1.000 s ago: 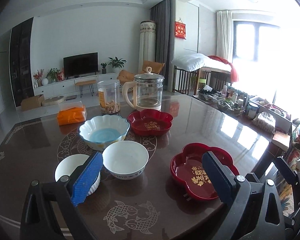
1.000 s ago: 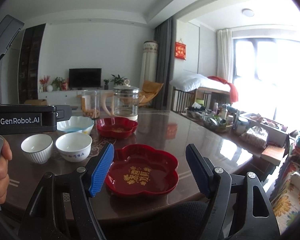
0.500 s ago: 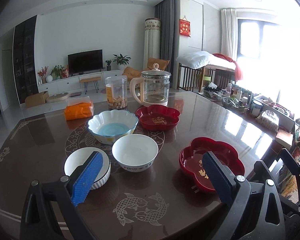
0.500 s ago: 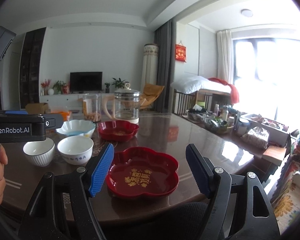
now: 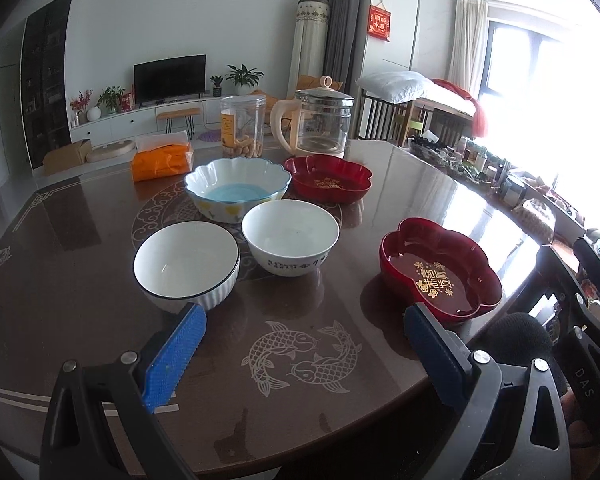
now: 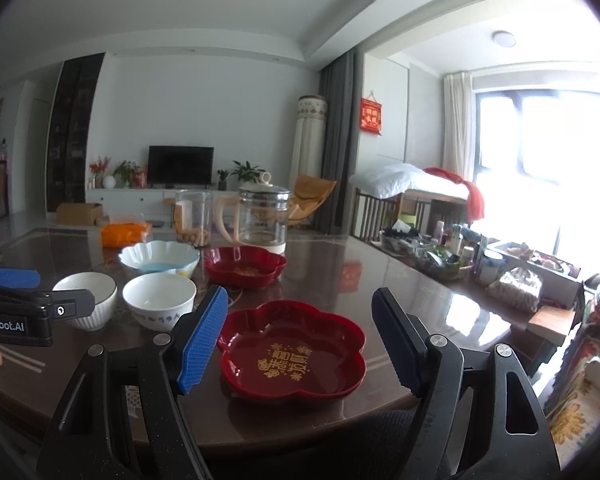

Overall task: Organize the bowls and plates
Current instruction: 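Withdraw both tools and move toward the remaining red plate, then grasp the remaining red flower plate rim with the left tool while the right tool grips it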

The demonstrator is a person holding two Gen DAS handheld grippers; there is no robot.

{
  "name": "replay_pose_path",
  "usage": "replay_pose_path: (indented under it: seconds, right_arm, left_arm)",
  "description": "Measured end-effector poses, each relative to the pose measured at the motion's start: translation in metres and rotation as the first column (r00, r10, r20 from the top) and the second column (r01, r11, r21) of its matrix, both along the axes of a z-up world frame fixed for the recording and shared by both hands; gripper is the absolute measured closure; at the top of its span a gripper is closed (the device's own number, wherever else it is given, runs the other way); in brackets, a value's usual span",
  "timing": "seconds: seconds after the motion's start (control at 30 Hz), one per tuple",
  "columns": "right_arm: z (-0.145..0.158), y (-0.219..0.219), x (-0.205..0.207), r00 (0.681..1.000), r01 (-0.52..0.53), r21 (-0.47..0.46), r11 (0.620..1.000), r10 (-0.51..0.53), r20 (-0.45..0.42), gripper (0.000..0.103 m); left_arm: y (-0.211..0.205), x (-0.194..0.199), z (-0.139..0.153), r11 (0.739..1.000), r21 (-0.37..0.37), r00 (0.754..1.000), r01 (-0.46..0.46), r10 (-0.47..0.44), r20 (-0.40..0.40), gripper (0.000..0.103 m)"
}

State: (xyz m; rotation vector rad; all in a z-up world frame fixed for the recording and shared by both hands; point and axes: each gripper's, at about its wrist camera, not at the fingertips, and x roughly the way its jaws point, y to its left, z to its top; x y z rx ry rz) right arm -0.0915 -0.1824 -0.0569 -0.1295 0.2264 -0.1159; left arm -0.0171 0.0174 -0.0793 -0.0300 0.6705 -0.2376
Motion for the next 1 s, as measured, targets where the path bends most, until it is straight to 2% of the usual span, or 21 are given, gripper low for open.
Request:
replay_pose_path:
  seconds: [0.17, 0.5, 0.63, 0.7, 0.77, 0.83, 0.93, 1.0]
  right_arm:
    - [-0.004, 0.005, 0.007, 0.999, 0.008, -0.026, 1.000, -0.009, -0.038, 0.025]
    - [-0.006, 0.003, 0.009, 0.999, -0.011, -0.007, 1.000, 0.010, -0.052, 0.025]
    - [-0.005, 0.002, 0.010, 0.998, -0.015, -0.009, 1.000, 0.015, -0.062, 0.025]
    - [-0.001, -0.001, 0.017, 0.994, -0.051, 0.012, 0.999, 0.052, -0.101, 0.025]
    - [0.007, -0.001, 0.039, 0.968, -0.109, 0.054, 0.993, 0.119, -0.219, 0.025]
    - [0.020, -0.004, 0.066, 0.929, -0.149, 0.138, 0.979, 0.186, -0.321, 0.025]
    - [0.053, -0.015, 0.106, 0.883, -0.177, 0.322, 0.930, 0.294, -0.365, 0.025]
    - [0.071, -0.026, 0.139, 0.864, -0.150, 0.453, 0.879, 0.339, -0.373, 0.025]
  left_arm:
    - [0.004, 0.005, -0.002, 1.000, 0.026, 1.000, 0.000, 0.000, -0.018, 0.004]
    - [0.011, 0.016, -0.007, 1.000, 0.001, 0.998, -0.025, 0.025, -0.059, 0.004]
    - [0.010, 0.025, -0.006, 1.000, 0.008, 0.996, -0.006, 0.007, -0.084, 0.004]
    - [0.009, 0.037, 0.006, 1.000, -0.002, 0.995, 0.023, -0.023, -0.097, 0.004]
    - [0.009, 0.059, 0.021, 0.997, -0.035, 0.990, 0.073, -0.077, -0.117, 0.004]
    - [0.008, 0.092, 0.040, 0.989, -0.068, 0.976, 0.132, -0.142, -0.162, 0.004]
    - [0.005, 0.159, 0.063, 0.968, -0.163, 0.938, 0.193, -0.231, -0.259, 0.004]
    - [0.002, 0.208, 0.072, 0.969, -0.175, 0.926, 0.172, -0.220, -0.307, 0.004]
